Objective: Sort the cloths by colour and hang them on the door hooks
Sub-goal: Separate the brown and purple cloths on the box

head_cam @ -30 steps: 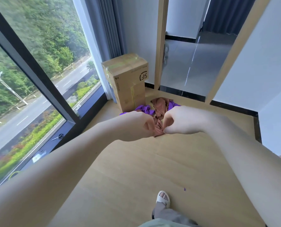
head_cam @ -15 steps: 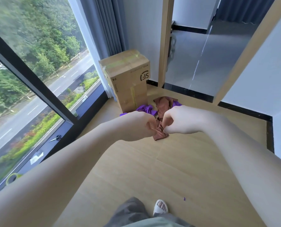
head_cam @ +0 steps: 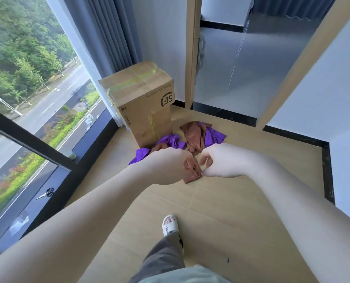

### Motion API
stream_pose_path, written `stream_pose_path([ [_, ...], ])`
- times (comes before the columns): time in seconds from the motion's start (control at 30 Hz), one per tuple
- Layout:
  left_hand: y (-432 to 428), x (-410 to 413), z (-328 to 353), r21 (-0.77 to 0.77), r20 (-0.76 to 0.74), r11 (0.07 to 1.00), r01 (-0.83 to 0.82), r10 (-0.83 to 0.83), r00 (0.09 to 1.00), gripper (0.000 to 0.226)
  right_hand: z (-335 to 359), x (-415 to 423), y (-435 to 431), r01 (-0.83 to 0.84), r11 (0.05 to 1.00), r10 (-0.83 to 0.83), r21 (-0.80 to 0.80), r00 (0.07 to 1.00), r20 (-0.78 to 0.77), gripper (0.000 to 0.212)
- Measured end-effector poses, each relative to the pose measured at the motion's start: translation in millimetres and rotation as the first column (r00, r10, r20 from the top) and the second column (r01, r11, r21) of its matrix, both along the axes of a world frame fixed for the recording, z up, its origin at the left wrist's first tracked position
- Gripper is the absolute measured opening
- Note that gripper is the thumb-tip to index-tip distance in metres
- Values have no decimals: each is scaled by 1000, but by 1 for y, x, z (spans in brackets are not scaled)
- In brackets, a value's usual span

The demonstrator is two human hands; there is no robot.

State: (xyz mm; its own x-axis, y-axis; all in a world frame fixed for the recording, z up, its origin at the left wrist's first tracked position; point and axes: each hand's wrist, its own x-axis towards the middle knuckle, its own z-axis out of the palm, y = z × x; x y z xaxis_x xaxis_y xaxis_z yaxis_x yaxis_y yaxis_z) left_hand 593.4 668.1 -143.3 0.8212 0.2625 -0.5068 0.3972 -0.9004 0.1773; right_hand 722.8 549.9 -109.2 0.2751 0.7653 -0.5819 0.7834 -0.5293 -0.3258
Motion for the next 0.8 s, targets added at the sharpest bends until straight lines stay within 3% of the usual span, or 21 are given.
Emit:
stream_pose_path([
  [0.53, 143, 63, -62, -98, 55, 985, -142, 148, 987, 17, -56, 66, 142, 69, 998, -70, -10, 997, -27, 36],
  [0.67, 154, 75, -70, -207, 19, 962, -179, 187, 982, 27, -72, 79, 162, 61, 997, -62, -38, 997, -47, 29],
  [0.8, 163, 87, -81, -221, -12, 949, -225, 228, 974, 39, -90, 97, 184, 17, 999, -20, -45, 998, -67, 27],
])
